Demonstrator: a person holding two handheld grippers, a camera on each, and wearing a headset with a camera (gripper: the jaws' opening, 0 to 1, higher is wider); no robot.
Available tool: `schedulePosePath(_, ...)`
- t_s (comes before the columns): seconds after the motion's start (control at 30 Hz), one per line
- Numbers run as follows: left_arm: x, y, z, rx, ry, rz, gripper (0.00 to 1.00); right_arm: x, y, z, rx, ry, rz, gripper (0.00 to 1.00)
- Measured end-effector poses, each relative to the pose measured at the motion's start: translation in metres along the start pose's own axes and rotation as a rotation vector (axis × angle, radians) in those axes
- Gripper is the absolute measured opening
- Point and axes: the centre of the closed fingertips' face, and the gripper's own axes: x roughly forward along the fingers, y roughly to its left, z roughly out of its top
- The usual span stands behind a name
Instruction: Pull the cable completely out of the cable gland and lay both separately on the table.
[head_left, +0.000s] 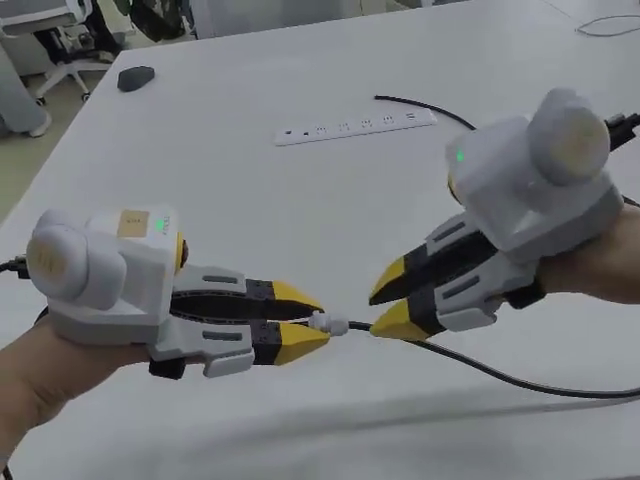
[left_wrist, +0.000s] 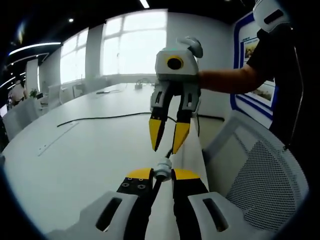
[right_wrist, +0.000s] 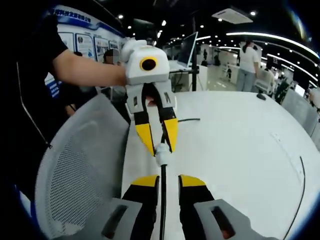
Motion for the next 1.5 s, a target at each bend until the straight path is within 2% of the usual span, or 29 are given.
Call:
schedulePosePath(0.1,-0.001,-0.002,0.001,0.003,-0.006,-0.004,0.15,0.007,0.004,0.0,-0.006,0.01,0.026,0.06)
schedulePosePath(0.33,-0.001,-0.002,0.0,0.007,-0.014,-0.001,0.15,0.013,0.009,0.001,-0.031,0.031,0.039,0.0)
schedulePosePath(0.5,-0.001,-0.004,-0.003,0.022,-0.002,-0.01,0.15,0.014,0.011,-0.001,-0.024,0.046,0.045,0.0)
schedulePosePath(0.63,-0.005,0.0,-0.005,0.025,-0.004,0.003,0.15,0.011,0.007,-0.005,-0.046,0.059,0.006,0.0)
schedulePosePath(0.73,-0.012,0.001,-0.006,0.027,-0.008,0.017,0.15,0.002,0.002,-0.011,-0.021,0.049,-0.007,0.0)
schedulePosePath(0.87,-0.019,0.007,-0.008,0.02,-0.011,0.039,0.15,-0.012,-0.007,-0.027,-0.007,0.07,-0.063,0.0)
schedulePosePath(0.97,-0.024,0.008,-0.011,0.029,0.005,0.046,0.15,-0.023,-0.013,-0.041,0.002,0.093,-0.099,0.0)
schedulePosePath(1.13,-0.032,0.008,-0.012,0.024,-0.003,0.05,0.15,-0.044,-0.016,-0.063,0.049,0.111,-0.136,0.0)
schedulePosePath(1.23,-0.036,0.011,-0.016,0.019,0.005,0.062,0.15,-0.055,-0.019,-0.082,0.053,0.157,-0.174,0.0)
schedulePosePath(1.37,-0.043,0.014,-0.023,0.009,0.016,0.076,0.15,-0.066,-0.018,-0.097,0.085,0.17,-0.193,0.0)
schedulePosePath(1.5,-0.045,0.014,-0.024,0.009,0.018,0.081,0.15,-0.07,-0.016,-0.11,0.106,0.191,-0.201,0.0)
